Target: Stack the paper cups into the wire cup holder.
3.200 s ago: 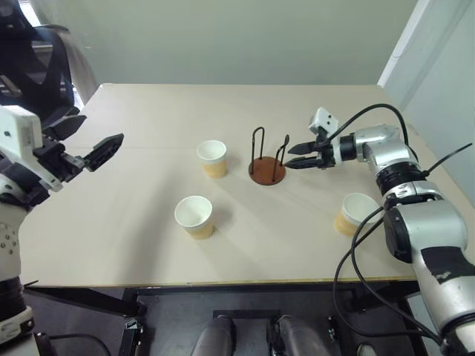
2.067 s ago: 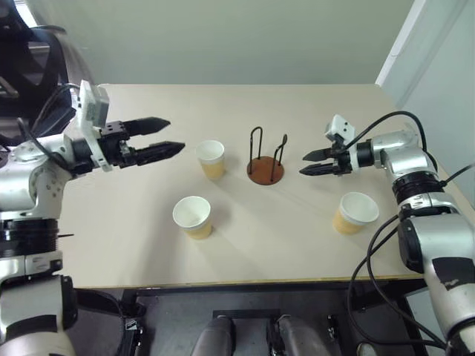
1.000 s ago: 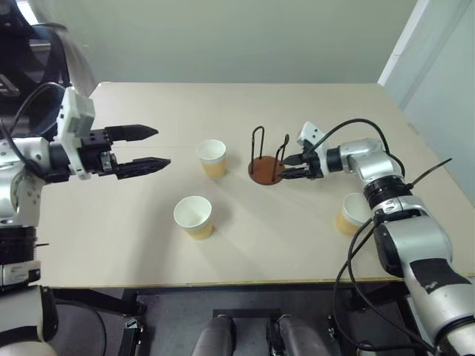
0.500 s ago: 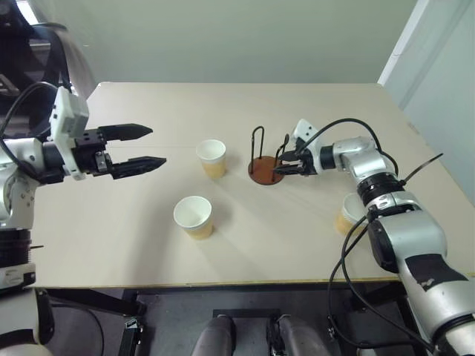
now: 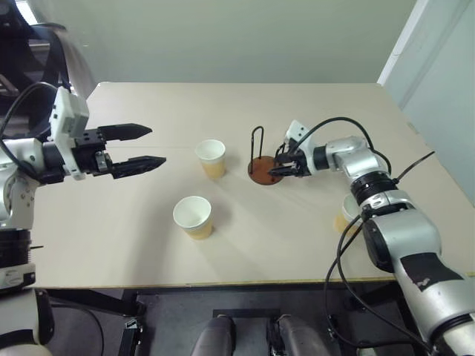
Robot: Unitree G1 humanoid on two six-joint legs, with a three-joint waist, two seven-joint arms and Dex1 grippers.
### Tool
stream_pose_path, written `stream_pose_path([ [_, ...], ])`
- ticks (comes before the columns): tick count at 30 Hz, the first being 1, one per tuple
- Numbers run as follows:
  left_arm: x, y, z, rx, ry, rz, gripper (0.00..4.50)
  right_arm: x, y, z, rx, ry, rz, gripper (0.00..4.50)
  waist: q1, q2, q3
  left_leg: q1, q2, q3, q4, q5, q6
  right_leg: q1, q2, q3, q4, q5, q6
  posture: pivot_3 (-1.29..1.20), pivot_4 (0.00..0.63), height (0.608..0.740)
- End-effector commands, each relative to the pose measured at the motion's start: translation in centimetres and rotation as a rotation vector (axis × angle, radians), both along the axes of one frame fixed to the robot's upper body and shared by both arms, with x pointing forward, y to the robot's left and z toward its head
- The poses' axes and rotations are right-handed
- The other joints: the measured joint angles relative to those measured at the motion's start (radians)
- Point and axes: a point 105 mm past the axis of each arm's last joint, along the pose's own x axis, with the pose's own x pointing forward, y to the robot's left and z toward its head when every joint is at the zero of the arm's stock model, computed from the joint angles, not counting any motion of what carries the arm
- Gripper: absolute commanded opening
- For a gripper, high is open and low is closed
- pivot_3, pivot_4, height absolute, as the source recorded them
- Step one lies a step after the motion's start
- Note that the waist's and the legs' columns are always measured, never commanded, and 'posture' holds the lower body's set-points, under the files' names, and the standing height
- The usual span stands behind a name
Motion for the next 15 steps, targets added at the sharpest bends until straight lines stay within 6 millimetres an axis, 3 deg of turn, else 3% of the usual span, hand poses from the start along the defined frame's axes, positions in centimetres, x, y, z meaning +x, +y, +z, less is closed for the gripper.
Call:
stream_pose_path([
  [1,-0.6,0.53,1.48,0.007,-0.049,0.014,4.44,0.21,0.8,1.93,0.012,-0.06,0.018,2.29,0.0,0.0,0.0,0.0,0.0,0.0,0.0,0.0,0.0,0.0,0.0,0.0,0.0,0.0,0.0,0.0,0.15,0.74],
  [3,-0.61,0.58,1.47,0.007,-0.049,0.016,4.44,0.28,0.96,2.0,0.017,-0.062,0.014,2.29,0.0,0.0,0.0,0.0,0.0,0.0,0.0,0.0,0.0,0.0,0.0,0.0,0.0,0.0,0.0,0.0,0.15,0.74],
  [10,-0.62,0.8,1.35,0.005,-0.045,0.023,4.5,0.33,1.22,1.94,0.018,-0.064,0.009,0.06,0.0,0.0,0.0,0.0,0.0,0.0,0.0,0.0,0.0,0.0,0.0,0.0,0.0,0.0,0.0,0.0,0.15,0.74],
  [15,-0.63,0.81,1.13,0.002,-0.039,0.023,4.5,0.2,0.9,1.55,-0.003,-0.051,0.017,0.06,0.0,0.0,0.0,0.0,0.0,0.0,0.0,0.0,0.0,0.0,0.0,0.0,0.0,0.0,0.0,0.0,0.15,0.74],
])
